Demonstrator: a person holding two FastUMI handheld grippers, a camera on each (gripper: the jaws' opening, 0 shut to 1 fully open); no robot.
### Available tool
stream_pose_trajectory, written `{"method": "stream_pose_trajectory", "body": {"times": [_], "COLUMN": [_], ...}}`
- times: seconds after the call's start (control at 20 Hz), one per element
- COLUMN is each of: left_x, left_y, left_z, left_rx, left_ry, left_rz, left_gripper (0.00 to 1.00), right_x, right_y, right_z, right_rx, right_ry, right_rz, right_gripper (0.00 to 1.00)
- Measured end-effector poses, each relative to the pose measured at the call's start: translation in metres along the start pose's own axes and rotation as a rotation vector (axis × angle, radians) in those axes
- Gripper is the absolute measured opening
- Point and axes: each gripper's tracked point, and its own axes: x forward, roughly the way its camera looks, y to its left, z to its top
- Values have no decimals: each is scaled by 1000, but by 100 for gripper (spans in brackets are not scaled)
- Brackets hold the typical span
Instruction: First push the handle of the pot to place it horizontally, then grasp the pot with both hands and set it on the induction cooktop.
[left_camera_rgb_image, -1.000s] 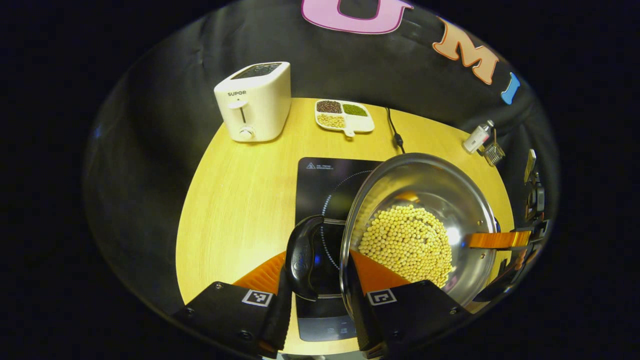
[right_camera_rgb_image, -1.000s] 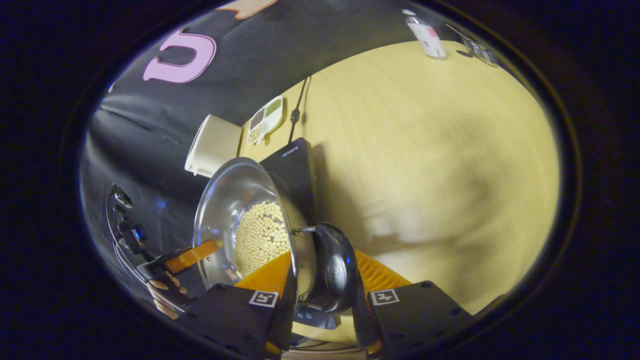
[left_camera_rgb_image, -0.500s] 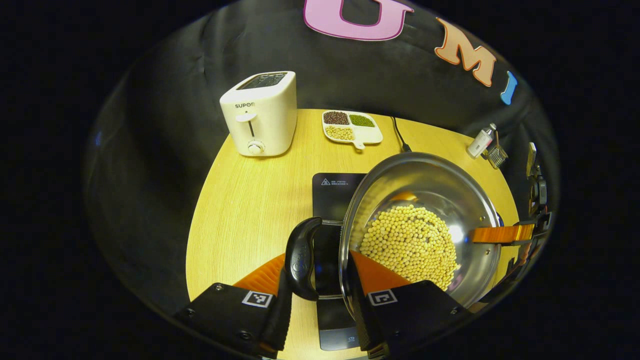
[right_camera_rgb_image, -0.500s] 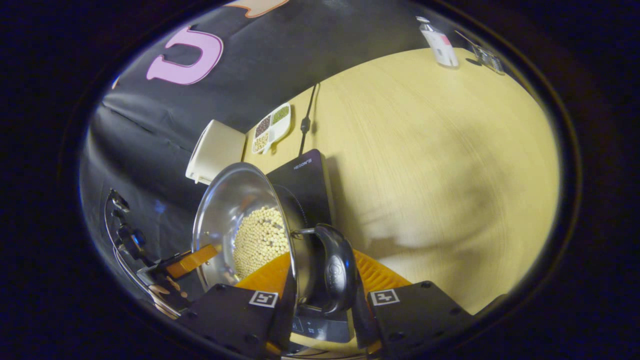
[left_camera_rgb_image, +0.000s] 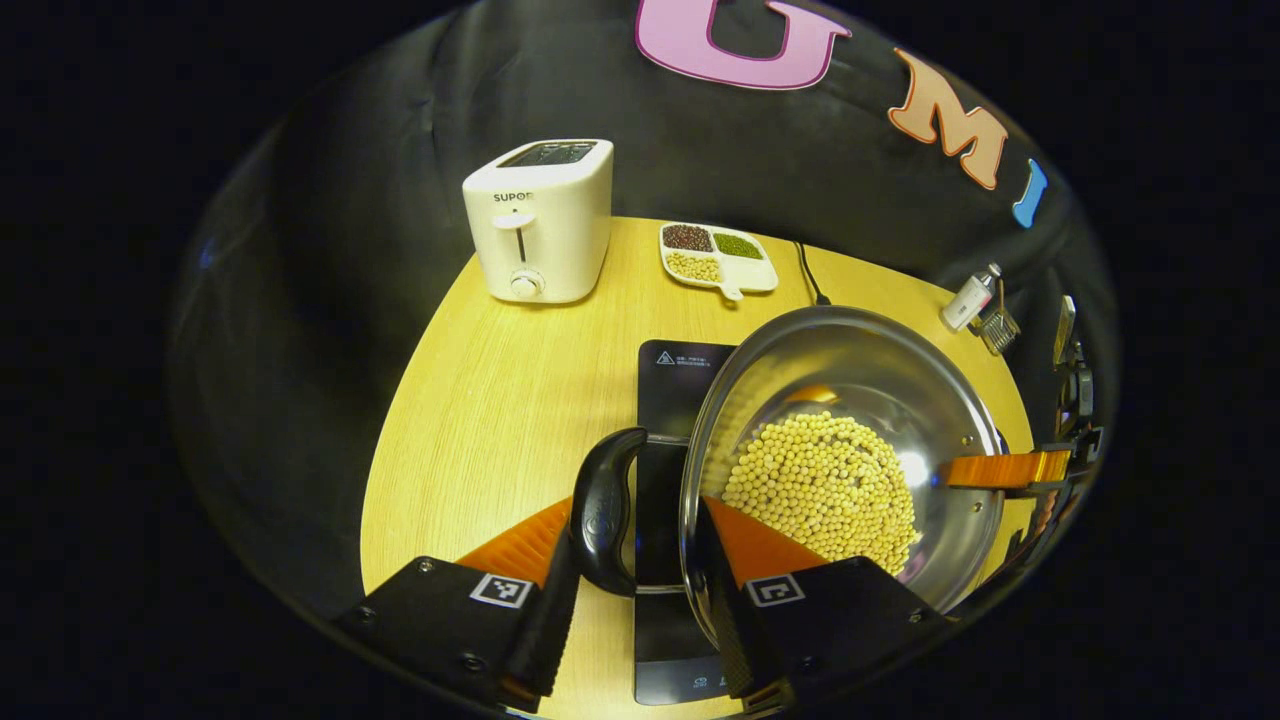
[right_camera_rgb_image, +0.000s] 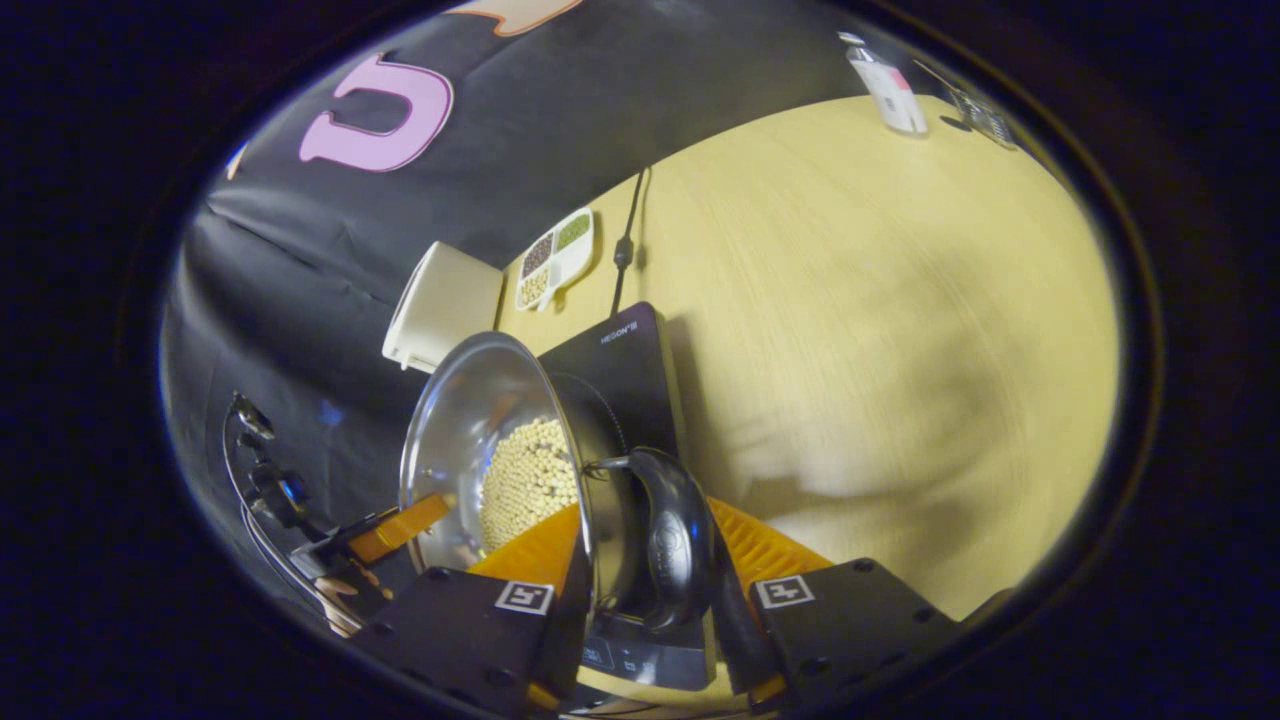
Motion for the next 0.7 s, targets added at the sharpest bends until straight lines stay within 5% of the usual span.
{"method": "stream_pose_trajectory", "body": {"times": [0.05, 0.1, 0.2, 0.25, 0.4, 0.45, 0.65, 0.7], "left_x": [-1, -4, -9, -12, -28, -35, -71, -82], "left_y": [3, 6, 18, 16, 14, 12, -6, -15], "left_z": [4, 10, 21, 25, 34, 40, 58, 61], "left_rx": [16, 31, 41, 30, -3, -18, -39, -34], "left_ry": [-19, -49, -105, -131, -218, -255, -379, -396], "left_rz": [26, 49, 94, 96, 111, 122, 177, 185], "left_gripper": [67, 70, 91, 100, 100, 99, 97, 97], "right_x": [-2, -6, -19, -25, -51, -64, -116, -130], "right_y": [-4, -5, -9, -10, -16, -19, -38, -39], "right_z": [2, 4, 13, 20, 42, 48, 68, 72], "right_rx": [-13, -27, -50, -57, -80, -86, -112, -111], "right_ry": [-11, -28, -72, -102, -200, -234, -342, -368], "right_rz": [-14, -14, -16, -10, -3, -11, -28, -20], "right_gripper": [51, 65, 94, 100, 99, 92, 99, 92]}}
